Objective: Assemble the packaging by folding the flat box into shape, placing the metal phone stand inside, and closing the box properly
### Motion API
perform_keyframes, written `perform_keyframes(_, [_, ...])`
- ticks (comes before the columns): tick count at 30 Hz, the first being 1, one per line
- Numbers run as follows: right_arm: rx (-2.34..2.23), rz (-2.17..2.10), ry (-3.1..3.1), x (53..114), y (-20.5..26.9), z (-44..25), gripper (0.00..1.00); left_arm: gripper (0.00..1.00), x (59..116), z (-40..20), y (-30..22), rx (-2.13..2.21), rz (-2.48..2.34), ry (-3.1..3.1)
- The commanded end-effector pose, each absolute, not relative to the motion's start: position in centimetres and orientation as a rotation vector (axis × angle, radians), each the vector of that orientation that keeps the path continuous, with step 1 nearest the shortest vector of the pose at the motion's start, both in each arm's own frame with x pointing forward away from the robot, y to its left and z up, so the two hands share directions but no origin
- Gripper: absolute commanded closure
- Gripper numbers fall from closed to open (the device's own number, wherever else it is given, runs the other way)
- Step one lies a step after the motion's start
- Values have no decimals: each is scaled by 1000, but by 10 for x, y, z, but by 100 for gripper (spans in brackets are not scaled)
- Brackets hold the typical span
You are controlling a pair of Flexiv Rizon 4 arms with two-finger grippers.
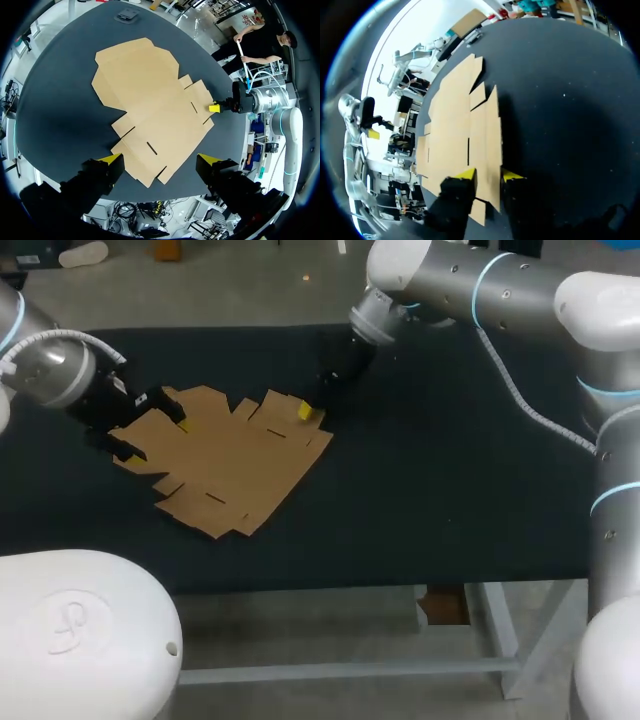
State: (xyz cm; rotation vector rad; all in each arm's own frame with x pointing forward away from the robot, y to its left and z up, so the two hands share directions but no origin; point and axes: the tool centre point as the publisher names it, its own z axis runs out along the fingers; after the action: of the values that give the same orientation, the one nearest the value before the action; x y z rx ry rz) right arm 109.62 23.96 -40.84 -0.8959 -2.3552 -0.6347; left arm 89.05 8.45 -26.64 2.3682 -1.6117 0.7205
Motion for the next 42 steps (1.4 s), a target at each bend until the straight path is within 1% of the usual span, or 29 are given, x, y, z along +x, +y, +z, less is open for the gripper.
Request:
perform_keyframes(1, [-828,-446,-2329,1101,236,-409,100,0,887,-268,85,2368,728,-1614])
perform_keyframes(14, [-1076,-704,-2225,1089,198,-393,100,0,887,-272,86,2348,730,-1624])
perform_keyframes(23, [-1238,-875,-2137,1063,163,-390,100,0,890,-274,86,2334,727,-1635])
perform_keyframes(35, [-1397,-1065,-2066,1023,142,-393,100,0,893,-273,79,2318,723,-1656])
perform_keyframes(36, [-1410,-1068,-2061,1022,142,-394,86,0,893,-272,78,2317,722,-1658])
perform_keyframes(37, [-1408,-1061,-2061,1021,141,-396,65,0,893,-272,78,2316,721,-1661])
perform_keyframes(39, [-1410,-1033,-2066,1020,142,-398,52,0,893,-272,76,2313,720,-1666])
perform_keyframes(40, [-1414,-1011,-2069,1021,142,-398,24,0,893,-272,76,2312,719,-1669])
perform_keyframes(41, [-1416,-1003,-2070,1022,141,-399,0,0,893,-272,75,2310,718,-1671])
perform_keyframes(42, [-1419,-995,-2072,1023,140,-398,0,0,893,-272,74,2309,716,-1674])
